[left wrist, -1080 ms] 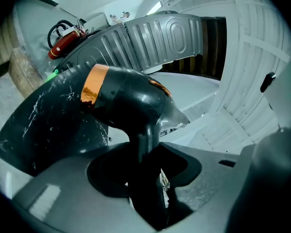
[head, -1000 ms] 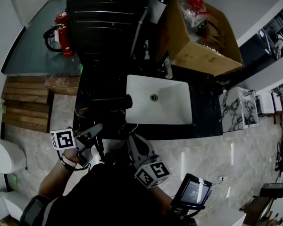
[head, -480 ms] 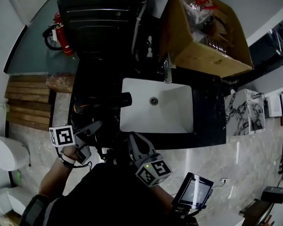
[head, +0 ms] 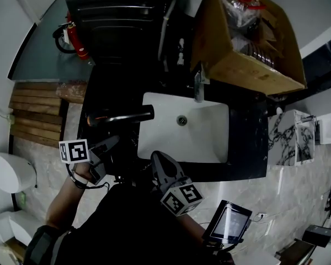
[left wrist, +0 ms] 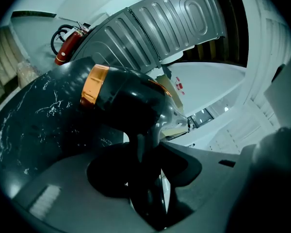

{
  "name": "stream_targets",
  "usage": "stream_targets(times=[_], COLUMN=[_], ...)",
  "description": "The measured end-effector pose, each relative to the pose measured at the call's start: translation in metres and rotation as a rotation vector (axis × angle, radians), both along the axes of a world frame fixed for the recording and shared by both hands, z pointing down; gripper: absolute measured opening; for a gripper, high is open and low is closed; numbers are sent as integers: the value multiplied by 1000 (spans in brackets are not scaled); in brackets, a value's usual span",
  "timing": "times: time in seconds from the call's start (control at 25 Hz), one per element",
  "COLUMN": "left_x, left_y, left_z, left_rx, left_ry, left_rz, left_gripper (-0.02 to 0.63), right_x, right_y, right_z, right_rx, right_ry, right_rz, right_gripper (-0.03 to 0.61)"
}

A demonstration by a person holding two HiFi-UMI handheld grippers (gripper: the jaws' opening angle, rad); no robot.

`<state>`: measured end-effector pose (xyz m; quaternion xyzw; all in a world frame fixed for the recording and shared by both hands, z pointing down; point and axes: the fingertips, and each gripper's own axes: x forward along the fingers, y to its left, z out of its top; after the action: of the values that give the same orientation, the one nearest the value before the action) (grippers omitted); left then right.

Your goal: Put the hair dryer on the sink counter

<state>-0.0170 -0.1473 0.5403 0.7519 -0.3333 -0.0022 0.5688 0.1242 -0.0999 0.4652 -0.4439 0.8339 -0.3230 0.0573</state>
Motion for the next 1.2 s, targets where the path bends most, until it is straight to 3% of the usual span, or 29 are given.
stream_targets(times=[0.4, 0.68, 1.2], left_x=[-5, -13, 18], left_y=[-26, -30, -31], left_z=[39, 66, 77], left_rx=[-56, -70, -88], left_ry=[-74, -161, -171], left_rz=[2, 55, 171], left_gripper=[181, 181, 181], right_x=[-12, -14, -13], right_y=[-16, -19, -21], right_z=[11, 14, 22], right_rx=[-52, -64, -82], right_ry=[9, 26, 16], right_rz=[-32, 19, 59], right_gripper=[-5, -5, -5])
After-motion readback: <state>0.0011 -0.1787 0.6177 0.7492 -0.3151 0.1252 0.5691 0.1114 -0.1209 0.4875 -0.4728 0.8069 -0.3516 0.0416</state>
